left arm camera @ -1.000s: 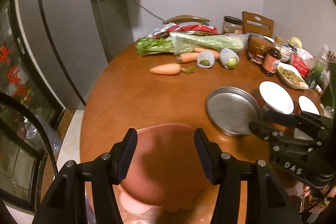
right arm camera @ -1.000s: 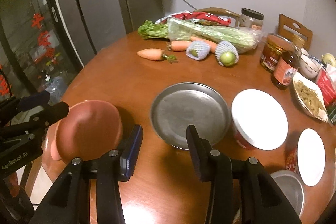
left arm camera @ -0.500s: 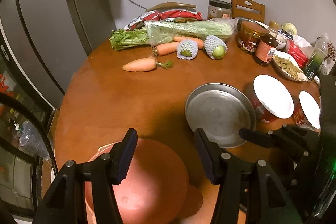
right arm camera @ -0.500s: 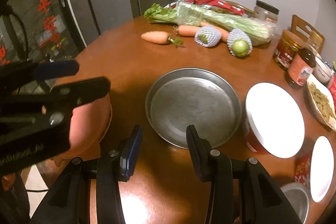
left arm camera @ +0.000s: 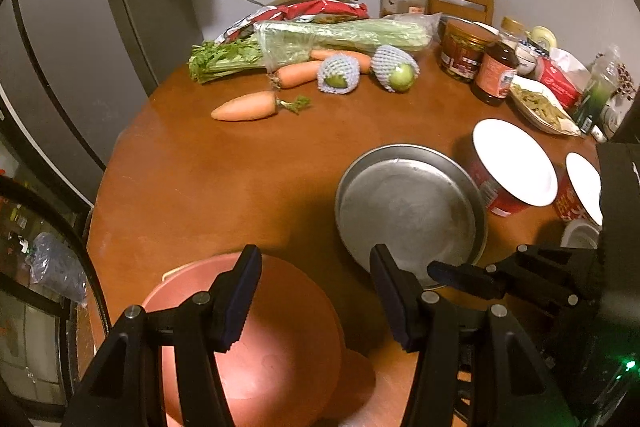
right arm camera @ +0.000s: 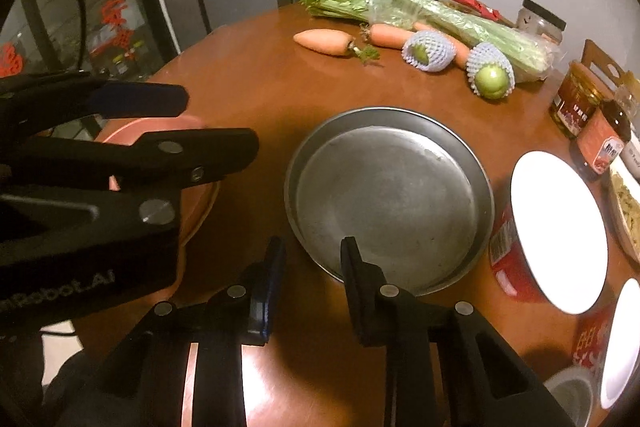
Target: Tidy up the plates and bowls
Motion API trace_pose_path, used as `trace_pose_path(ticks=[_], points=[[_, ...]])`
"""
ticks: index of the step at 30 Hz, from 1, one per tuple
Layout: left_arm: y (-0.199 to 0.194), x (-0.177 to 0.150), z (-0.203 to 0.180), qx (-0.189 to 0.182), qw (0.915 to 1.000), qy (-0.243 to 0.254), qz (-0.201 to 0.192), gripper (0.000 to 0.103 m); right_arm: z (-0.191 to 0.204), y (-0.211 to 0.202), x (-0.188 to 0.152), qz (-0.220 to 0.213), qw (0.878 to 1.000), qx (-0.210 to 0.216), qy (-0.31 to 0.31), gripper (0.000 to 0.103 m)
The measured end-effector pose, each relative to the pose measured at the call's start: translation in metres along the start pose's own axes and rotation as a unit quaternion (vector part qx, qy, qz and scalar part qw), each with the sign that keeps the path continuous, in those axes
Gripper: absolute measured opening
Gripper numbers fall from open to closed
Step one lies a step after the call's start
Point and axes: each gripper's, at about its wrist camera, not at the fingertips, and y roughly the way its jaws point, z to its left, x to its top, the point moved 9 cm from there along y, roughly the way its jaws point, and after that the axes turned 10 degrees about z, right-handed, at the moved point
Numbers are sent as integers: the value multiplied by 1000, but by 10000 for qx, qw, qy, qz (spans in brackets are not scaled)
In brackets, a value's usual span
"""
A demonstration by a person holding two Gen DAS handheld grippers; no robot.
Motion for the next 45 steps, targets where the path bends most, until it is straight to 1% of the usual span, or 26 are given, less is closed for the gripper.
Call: trace_pose_path(ticks=[4,9,12,15,17,20,23,27,30,37,41,45], points=[[-4,-9,-11,-52,9999,145,2,56,6,-11,-15,2,9999,54,-88,29],[0,-19,-31,-74,9993,354,82,56,17,-27,-43,0,9995,156,-282,29],[2,-22,-43,-85,9988,469,95,56,20,-33,-65,93,9991,179,-385,29],[5,-20,-46,-88,9990,423,115,56,15,-34,-81,199,9990,39,-388,29],[8,-15,-44,-28,9993,345,128,56,7,-40,-85,138,9996,22,-238,29],[14,-4,-40,78,9995,277,146,56,-11,-55,-78,-93,9999,38,111,29],[23,7,-35,148,9994,243,219,56,-41,-62,-62,-257,9977,-247,585,31],[35,17,-33,142,9992,206,327,56,-65,-56,-42,-247,9941,-359,996,33],[46,20,-32,165,9987,218,435,56,-70,-42,-30,-116,9930,-402,1101,33],[60,19,-32,116,9980,266,564,55,-78,-10,-21,274,9906,-440,1266,33],[64,18,-34,54,9975,337,611,52,-78,-3,-20,325,9906,-445,1254,33],[69,16,-33,129,9970,379,657,46,-79,3,-20,374,9907,-529,1197,32]])
